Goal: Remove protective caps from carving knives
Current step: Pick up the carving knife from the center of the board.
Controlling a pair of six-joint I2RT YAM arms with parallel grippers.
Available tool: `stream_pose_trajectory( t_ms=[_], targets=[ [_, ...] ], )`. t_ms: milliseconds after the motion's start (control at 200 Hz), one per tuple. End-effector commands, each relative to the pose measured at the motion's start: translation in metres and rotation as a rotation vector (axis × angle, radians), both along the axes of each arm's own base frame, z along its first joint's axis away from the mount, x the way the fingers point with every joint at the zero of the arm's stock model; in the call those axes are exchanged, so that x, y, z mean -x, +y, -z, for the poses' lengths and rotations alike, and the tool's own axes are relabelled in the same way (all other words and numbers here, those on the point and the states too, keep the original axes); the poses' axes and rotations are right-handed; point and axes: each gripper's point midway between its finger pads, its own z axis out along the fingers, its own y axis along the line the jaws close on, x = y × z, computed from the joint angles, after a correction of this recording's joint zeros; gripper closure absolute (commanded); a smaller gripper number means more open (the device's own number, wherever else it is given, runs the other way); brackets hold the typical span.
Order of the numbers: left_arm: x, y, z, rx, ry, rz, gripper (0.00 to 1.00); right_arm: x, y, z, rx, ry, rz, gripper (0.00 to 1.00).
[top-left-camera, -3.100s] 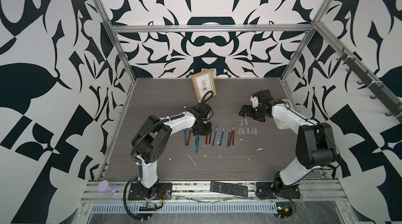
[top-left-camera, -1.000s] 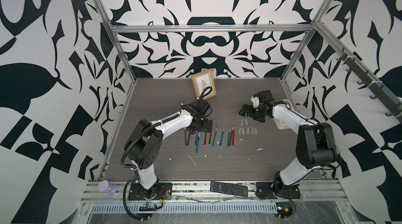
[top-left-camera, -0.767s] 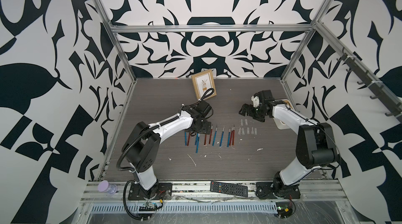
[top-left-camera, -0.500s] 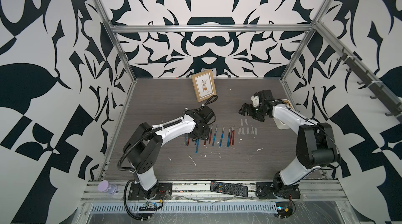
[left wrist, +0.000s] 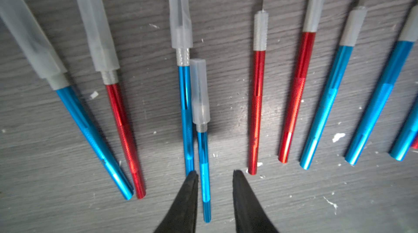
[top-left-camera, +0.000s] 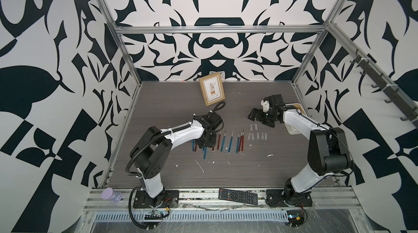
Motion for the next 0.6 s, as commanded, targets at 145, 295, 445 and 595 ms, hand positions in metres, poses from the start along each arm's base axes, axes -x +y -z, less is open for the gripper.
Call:
stream_pose_trajectory(
  t_ms=[145, 295, 445, 595],
  targets=[
    [0.006, 0.007, 0.013, -0.040, 0.045, -0.012, 0.74, -0.003, 0.001, -0.011, -0.016, -0.037, -0.001, 0.00],
    [0.007, 0.008, 0.017, -0.051, 0.053, -0.011, 0.76, -0.002, 0.001, -0.010, -0.017, -0.033, -0.002, 0.00],
    [0.008, 0.009, 0.020, -0.058, 0.059, -0.010, 0.76, -0.002, 0.001, -0.009, -0.015, -0.031, -0.002, 0.00],
    [0.009, 0.011, 0.023, -0.072, 0.066, -0.009, 0.77, -0.002, 0.001, -0.008, -0.018, -0.027, -0.002, 0.00]
  ],
)
